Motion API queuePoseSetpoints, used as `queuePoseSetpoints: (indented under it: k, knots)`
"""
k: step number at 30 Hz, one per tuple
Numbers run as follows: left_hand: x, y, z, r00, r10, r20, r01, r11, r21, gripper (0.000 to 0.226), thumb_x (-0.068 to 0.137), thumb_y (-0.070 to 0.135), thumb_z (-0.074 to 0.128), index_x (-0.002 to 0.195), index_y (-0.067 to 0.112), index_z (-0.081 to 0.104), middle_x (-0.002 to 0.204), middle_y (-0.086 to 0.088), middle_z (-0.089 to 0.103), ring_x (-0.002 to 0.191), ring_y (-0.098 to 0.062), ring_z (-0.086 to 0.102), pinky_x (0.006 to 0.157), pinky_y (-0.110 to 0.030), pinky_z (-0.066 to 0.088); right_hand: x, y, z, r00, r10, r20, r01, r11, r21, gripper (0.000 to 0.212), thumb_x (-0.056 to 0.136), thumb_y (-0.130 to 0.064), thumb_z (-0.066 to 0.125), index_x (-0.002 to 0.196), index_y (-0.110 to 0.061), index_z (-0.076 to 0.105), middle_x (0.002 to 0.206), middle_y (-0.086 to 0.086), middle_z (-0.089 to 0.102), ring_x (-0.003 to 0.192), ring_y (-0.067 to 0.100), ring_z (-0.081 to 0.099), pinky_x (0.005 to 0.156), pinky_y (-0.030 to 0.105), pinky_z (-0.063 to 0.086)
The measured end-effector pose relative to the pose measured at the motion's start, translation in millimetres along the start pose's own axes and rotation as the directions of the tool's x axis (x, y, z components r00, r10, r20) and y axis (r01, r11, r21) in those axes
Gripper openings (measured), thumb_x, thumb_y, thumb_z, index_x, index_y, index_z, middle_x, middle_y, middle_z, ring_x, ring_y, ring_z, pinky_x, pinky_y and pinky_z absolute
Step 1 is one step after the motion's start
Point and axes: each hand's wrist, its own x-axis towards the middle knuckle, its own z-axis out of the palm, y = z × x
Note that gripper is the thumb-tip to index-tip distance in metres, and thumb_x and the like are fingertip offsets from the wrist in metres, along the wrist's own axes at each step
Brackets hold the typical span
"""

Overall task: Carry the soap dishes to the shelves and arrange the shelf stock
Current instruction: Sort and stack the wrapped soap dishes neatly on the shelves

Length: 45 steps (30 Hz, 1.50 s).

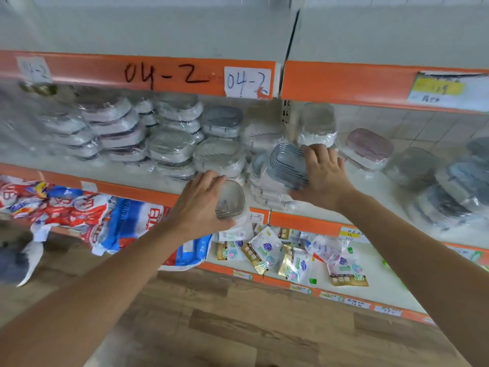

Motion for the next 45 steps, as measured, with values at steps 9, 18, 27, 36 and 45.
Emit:
queuePoseSetpoints:
  k: [9,18,27,36,45]
  knots:
    - [24,-27,-4,0.997,0.014,-0.081,-0.017,0.999,-0.038,0.076,0.066,0.038,0.082,0.127,0.007,0.048,0.126,-0.008,0.047,0.118,-0.027,0.045,0.102,-0.035,0.034,41,-15,20,0.997,-0.012,0.070,0.014,0.999,-0.033,0.089,0.087,-0.039,0.061,0.151,-0.011,0.005,0.159,0.003,0.001,0.146,0.020,0.001,0.118,0.039,0.002]
    - [69,-40,-8,0.991,0.098,-0.095,-0.102,0.994,-0.042,0.076,0.077,0.040,0.074,0.140,0.011,0.043,0.139,-0.006,0.039,0.131,-0.025,0.035,0.112,-0.034,0.022,25,-11,25,0.999,0.036,0.023,-0.036,0.999,-0.020,0.084,0.087,-0.037,0.063,0.152,-0.020,0.011,0.158,0.008,0.000,0.146,0.026,0.001,0.117,0.039,0.009]
    - [81,-58,-21,0.988,0.133,-0.080,-0.139,0.987,-0.084,0.080,0.076,0.050,0.071,0.141,0.012,0.044,0.132,-0.001,0.043,0.124,-0.018,0.039,0.107,-0.027,0.024,28,-20,29,0.994,0.112,0.006,-0.112,0.993,0.021,0.077,0.089,-0.035,0.060,0.151,-0.017,0.017,0.158,0.007,0.005,0.146,0.026,0.001,0.118,0.038,0.009]
    - [86,-76,-28,0.988,0.106,-0.113,-0.117,0.989,-0.096,0.083,0.081,0.053,0.063,0.147,0.011,0.035,0.146,-0.005,0.035,0.135,-0.023,0.033,0.113,-0.038,0.029,27,-25,30,0.989,0.150,0.019,-0.150,0.989,0.019,0.079,0.091,-0.037,0.058,0.152,-0.019,0.011,0.158,0.005,0.003,0.146,0.024,-0.001,0.118,0.037,0.007]
    - [102,-75,-25,0.994,0.104,0.029,-0.104,0.994,0.013,0.077,0.094,0.044,0.053,0.153,0.011,0.017,0.158,-0.006,0.015,0.145,-0.023,0.016,0.118,-0.036,0.019,25,-27,31,0.988,0.156,0.017,-0.157,0.986,0.050,0.079,0.093,-0.035,0.056,0.152,-0.019,0.007,0.160,0.003,-0.003,0.147,0.021,-0.006,0.118,0.034,0.004]
